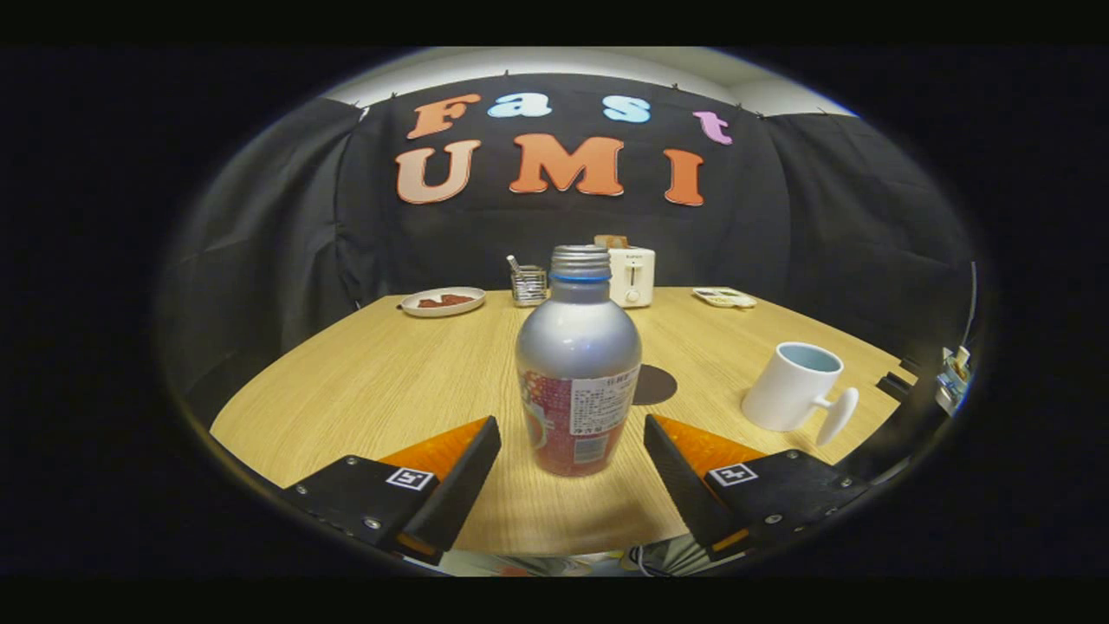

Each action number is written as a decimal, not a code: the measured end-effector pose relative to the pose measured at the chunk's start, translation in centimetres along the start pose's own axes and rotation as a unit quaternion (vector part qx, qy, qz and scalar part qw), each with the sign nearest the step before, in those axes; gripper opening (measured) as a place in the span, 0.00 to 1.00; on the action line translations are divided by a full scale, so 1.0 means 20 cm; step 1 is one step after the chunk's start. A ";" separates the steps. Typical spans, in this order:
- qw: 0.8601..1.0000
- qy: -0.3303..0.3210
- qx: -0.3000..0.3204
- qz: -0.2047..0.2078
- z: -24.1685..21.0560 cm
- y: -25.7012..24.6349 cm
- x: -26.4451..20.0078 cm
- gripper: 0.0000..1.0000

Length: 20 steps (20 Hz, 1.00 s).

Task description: Take the bottle from table, then pour the juice into the cup, finally place the bottle on the coaster

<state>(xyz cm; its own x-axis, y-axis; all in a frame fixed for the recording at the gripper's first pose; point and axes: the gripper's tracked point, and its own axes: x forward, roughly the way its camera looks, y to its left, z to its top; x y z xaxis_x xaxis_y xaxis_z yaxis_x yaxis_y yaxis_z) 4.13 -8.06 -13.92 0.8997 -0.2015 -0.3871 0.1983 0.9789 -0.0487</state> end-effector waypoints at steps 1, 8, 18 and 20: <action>1.000 0.003 -0.001 0.000 -0.01 0.00 0.02 0.99; 1.000 0.021 0.006 -0.003 -0.04 0.01 0.12 0.99; 1.000 0.010 0.023 -0.011 -0.02 -0.02 0.21 0.79; 0.999 0.008 0.033 -0.008 -0.02 -0.03 0.21 0.78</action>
<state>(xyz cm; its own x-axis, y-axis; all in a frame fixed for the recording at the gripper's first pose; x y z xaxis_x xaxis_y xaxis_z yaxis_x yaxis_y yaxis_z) 7.59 -9.38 -15.80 0.8902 -0.2167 -0.4008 0.2386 0.9711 0.0049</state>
